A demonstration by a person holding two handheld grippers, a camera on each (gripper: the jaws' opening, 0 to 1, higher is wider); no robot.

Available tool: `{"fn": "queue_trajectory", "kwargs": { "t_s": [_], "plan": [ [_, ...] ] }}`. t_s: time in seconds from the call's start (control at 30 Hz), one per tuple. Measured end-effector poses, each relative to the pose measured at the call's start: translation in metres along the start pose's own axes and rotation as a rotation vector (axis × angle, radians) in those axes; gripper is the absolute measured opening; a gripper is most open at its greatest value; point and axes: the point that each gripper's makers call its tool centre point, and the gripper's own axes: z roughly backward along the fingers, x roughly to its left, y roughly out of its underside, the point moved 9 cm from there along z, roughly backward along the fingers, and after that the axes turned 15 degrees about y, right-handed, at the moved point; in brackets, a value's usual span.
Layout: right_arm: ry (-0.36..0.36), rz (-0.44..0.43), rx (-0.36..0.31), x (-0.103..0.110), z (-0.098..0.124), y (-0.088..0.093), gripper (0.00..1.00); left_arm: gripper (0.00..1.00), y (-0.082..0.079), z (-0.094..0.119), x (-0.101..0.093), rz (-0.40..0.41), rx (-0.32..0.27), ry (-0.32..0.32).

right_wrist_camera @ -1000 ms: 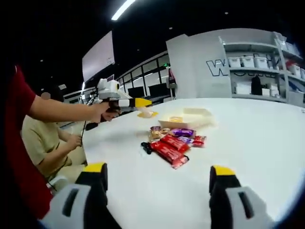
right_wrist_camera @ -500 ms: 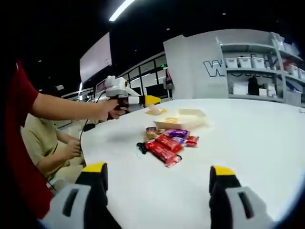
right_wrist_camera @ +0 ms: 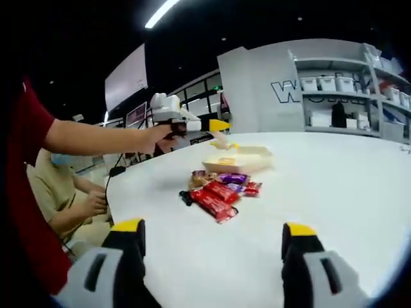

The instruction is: Place the target food into the container with the food tongs after gripping and lifting it, then release it inside without dropping or visibly crushing the food.

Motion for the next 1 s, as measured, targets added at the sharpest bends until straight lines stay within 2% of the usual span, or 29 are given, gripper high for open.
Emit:
{"fn": "queue_trajectory", "kwargs": {
  "t_s": [0.03, 0.47, 1.0],
  "plan": [
    [0.000, 0.000, 0.000, 0.000, 0.000, 0.000, 0.87, 0.29, 0.000, 0.000, 0.000, 0.010, -0.007, 0.021],
    [-0.002, 0.002, -0.001, 0.001, 0.000, -0.001, 0.87, 0.29, -0.002, 0.004, -0.007, 0.027, -0.009, 0.043],
    [-0.026, 0.016, -0.005, 0.010, 0.002, -0.003, 0.87, 0.29, 0.012, 0.022, -0.017, 0.022, 0.033, 0.047]
  ]
}}
